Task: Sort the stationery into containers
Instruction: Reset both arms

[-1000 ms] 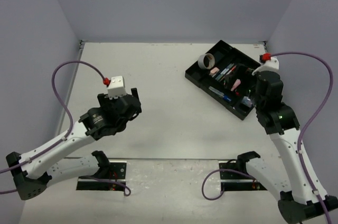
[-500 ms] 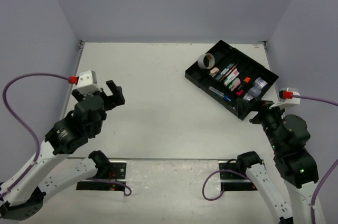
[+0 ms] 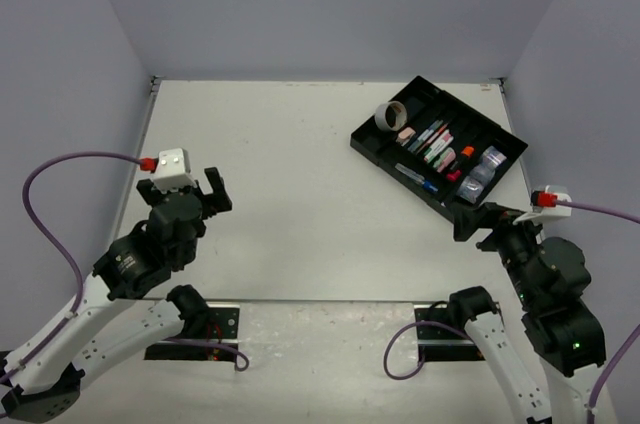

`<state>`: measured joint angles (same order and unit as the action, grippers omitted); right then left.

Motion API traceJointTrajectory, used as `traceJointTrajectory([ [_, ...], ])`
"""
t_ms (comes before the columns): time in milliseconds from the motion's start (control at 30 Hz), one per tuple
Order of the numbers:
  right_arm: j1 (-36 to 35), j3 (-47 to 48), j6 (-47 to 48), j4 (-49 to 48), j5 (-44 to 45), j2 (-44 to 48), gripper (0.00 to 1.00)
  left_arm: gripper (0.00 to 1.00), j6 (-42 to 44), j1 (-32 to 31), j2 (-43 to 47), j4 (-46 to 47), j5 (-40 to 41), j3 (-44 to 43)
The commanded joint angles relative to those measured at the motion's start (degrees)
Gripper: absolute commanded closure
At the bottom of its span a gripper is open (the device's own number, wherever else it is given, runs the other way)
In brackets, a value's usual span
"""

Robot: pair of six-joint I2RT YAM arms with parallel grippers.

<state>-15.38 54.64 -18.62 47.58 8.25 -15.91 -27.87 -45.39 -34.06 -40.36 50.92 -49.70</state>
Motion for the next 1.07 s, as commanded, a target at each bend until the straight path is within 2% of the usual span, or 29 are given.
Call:
traceJointTrajectory([
  [0, -0.1, -0.6, 1.6, 0.2, 1.9, 0.0, 0.01, 0.0, 1.7, 0.2, 1.1, 1.1, 2.6, -0.4],
  [367, -0.2, -1.2, 0.7, -2.6, -1.2, -0.9, 0.01, 0.0, 0.6, 0.3, 5.4, 0.3, 1.0, 0.2],
  [600, -0.2, -1.4, 0.5, -3.2, -0.2, -2.3, 0.01, 0.0, 0.6, 0.2, 8.0, 1.1, 0.5, 1.0],
  [1033, -0.1, -2.4, -0.3, -3.2, 0.4, -1.6, 0.01, 0.0, 0.0, 0.2, 6.2, 1.6, 0.1, 2.2],
])
